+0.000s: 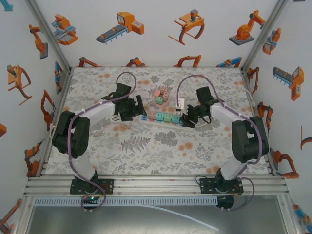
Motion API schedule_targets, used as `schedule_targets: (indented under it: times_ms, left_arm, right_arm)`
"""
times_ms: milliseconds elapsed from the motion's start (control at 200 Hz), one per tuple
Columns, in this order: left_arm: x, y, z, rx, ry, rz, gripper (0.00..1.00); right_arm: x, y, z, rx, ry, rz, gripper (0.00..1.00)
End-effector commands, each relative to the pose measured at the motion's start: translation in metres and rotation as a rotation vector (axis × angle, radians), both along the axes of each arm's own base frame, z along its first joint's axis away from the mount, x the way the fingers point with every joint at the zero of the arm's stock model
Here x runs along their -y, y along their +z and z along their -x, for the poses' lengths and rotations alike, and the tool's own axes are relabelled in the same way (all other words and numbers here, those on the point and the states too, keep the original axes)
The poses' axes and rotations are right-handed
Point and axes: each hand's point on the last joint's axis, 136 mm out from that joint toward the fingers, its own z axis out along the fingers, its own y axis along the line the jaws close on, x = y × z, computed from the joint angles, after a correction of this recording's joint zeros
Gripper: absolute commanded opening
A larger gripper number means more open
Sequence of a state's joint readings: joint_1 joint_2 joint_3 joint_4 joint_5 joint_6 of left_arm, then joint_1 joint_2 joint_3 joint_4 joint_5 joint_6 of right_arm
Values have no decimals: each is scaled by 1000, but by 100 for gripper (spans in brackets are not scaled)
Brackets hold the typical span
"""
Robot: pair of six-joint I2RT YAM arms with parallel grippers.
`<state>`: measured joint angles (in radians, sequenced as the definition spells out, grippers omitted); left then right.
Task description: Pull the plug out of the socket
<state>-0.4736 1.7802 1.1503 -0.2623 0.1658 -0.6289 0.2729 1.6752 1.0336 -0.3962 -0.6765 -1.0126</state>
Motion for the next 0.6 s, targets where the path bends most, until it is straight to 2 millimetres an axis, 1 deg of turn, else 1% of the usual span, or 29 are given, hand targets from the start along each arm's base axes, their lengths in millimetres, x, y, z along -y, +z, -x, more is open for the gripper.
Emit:
schedule_targets:
  times_ms: [0, 105, 270, 446, 501, 596]
  left_arm:
    - [6, 1, -8, 3, -3, -2, 81]
    - [5, -7, -12, -44, 2, -37, 74]
    - [7, -19, -14, -77, 10, -40, 69]
    - [0, -39, -5, -133, 43, -68, 60]
    - [2, -44, -1, -151, 33, -64, 60]
    - [5, -51, 5, -168, 12, -69, 59]
  right_arm:
    - [-12, 11, -7, 26, 42, -55, 50]
    - [-14, 11, -7, 26, 47, -65, 47]
    - [-13, 15, -6, 41, 63, -56, 43]
    - [-13, 18, -1, 51, 83, -32, 42]
    - [-14, 19, 0, 56, 88, -31, 41]
    - [-14, 22, 1, 73, 95, -22, 37]
